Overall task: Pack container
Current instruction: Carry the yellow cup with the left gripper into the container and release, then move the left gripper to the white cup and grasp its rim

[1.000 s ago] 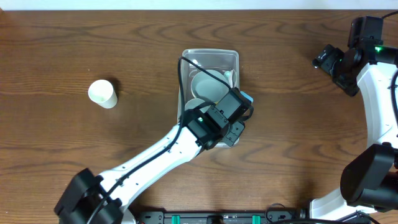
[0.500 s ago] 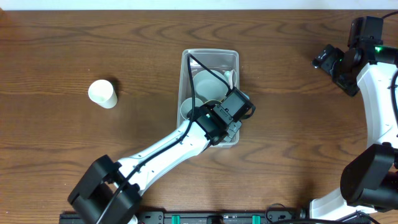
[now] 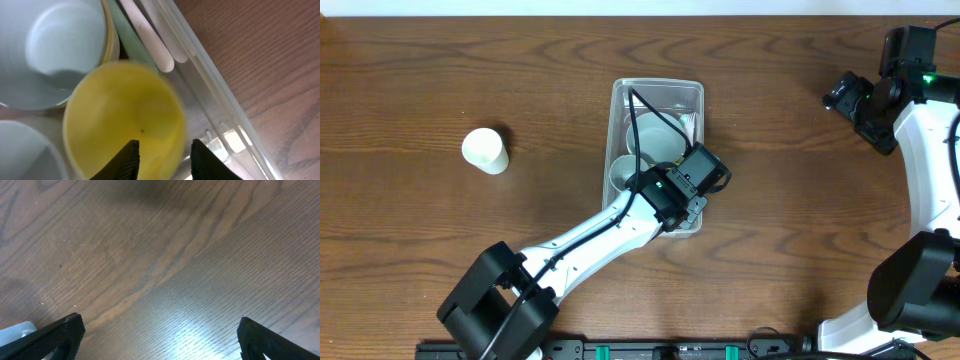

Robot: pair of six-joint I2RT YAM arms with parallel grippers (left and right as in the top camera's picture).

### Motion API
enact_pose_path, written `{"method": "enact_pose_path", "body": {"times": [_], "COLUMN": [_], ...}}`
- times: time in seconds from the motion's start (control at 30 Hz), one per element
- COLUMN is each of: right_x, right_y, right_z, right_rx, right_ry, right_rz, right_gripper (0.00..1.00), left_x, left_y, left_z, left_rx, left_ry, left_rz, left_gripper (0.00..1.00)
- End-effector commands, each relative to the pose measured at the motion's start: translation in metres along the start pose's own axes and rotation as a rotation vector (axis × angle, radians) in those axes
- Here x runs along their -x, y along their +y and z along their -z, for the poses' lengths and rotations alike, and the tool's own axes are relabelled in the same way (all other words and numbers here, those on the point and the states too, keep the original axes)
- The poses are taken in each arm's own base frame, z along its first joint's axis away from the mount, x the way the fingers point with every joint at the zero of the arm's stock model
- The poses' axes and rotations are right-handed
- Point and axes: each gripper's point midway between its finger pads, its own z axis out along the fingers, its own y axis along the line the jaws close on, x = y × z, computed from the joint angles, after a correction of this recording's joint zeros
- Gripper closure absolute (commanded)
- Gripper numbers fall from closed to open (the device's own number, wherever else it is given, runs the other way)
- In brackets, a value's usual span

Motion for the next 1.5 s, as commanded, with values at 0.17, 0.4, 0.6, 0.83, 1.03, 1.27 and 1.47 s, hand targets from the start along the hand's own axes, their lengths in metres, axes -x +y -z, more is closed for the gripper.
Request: {"method": "enact_pose_path", "body": {"times": [0.17,0.4,0.6,0.83,1.03,1.27,1.47], "right_x": [-0.001,-0.001,-0.001,-0.001,-0.001,-0.001,-0.001], "right_y": [-0.001,-0.001,-0.001,-0.001,-0.001,-0.001,-0.001], "right_z": [-0.001,-0.001,-0.001,-0.001,-0.001,-0.001,-0.001], "right_rx": [-0.005,-0.005,-0.005,-0.005,-0.005,-0.005,-0.005], "right_ry": [0.002,0.001,0.001,0.001,0.001,0.002,0.002], "right_rz": [-0.011,-0.011,-0.011,-0.011,-0.011,-0.011,-0.011], "right_gripper": [0.01,0.01,0.01,0.01,0.01,0.01,0.01], "left_x": [0.007,0.034,0.072,0.073,0.030,-0.026,-0.064], "left_y": [0.004,0.008,0.029,0.140,0.247,0.315,0.335], "left_z": [0.001,0.034,0.115,0.182,0.168,0.123,0.090], "left_rx": [0.015,0.003,0.045,0.413,0.549,0.418,0.339], "left_ry": [-0.013,-0.091,-0.247,-0.376,-0.248,-0.092,0.026], "left_rz": [0.006,0.026,0.060,0.243,0.499,0.764,0.883], "left_gripper": [0.64,0.50,0.50,0.43,0.42,0.32,0.31]}}
